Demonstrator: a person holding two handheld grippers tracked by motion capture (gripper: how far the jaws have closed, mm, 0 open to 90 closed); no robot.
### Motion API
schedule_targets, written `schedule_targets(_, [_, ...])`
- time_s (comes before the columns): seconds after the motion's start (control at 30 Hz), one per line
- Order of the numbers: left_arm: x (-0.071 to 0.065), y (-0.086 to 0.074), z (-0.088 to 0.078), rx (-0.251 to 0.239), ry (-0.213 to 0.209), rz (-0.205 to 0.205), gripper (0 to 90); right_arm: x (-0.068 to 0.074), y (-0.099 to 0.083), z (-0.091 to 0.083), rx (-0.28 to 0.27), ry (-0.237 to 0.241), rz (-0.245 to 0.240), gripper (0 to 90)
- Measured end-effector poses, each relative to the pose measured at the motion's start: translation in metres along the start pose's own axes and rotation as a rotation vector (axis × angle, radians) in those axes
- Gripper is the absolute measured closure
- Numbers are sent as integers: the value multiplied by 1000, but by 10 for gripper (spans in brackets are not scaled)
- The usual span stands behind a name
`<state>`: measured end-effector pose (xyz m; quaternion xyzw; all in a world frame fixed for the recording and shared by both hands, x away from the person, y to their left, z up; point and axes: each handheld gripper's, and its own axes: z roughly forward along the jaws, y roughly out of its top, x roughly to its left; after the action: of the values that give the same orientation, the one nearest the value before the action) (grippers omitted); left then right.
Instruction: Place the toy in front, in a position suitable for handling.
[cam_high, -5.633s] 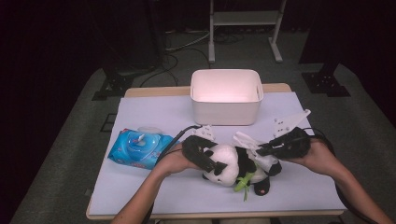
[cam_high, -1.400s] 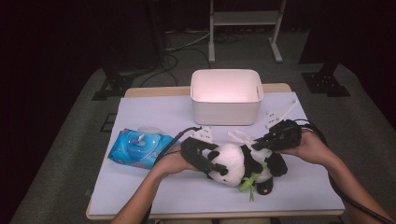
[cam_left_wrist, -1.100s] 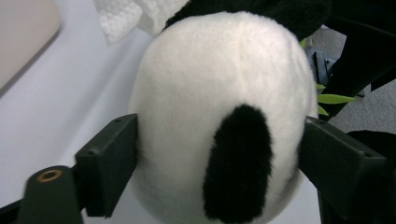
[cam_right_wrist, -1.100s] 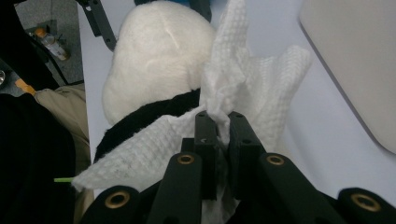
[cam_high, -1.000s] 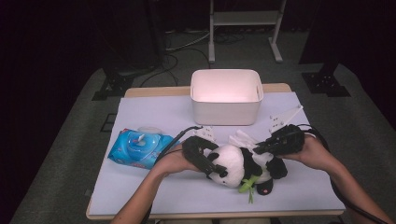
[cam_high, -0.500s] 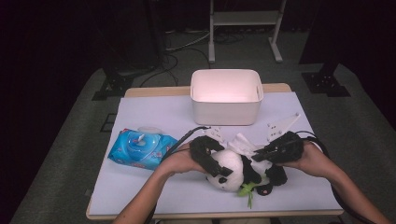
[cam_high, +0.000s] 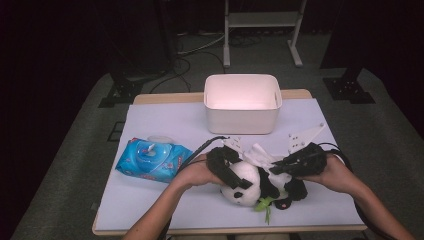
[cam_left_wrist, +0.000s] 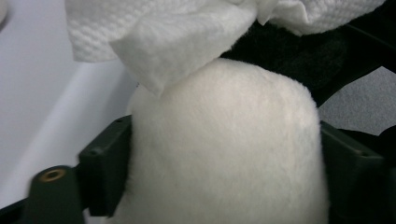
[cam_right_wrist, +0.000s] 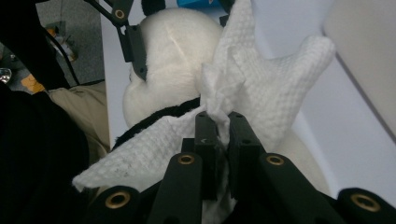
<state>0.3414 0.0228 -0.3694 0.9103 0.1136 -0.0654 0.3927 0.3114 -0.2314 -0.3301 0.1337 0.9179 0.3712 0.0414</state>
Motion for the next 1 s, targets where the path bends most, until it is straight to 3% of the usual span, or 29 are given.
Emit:
schedule_targets(0.23, [8, 13, -8, -15, 18, 77, 263, -11, 12, -11, -4, -31, -24, 835])
schedule_targets(0.4, [13, 23, -10, -26, 36, 124, 276, -25, 20, -15, -6, -49, -14, 834])
schedule_targets(0.67, [34, 35, -13, -23, 69, 182, 279, -53, 28, -12, -4, -39, 22, 835])
schedule_targets(0.83, [42, 33, -10, -32, 68, 160, 278, -65, 30, -6, 10, -29, 36, 834])
schedule_targets(1.0, [40, 20, -2, -18, 61, 129, 238, -62, 23, 7, 36, 2, 45, 835])
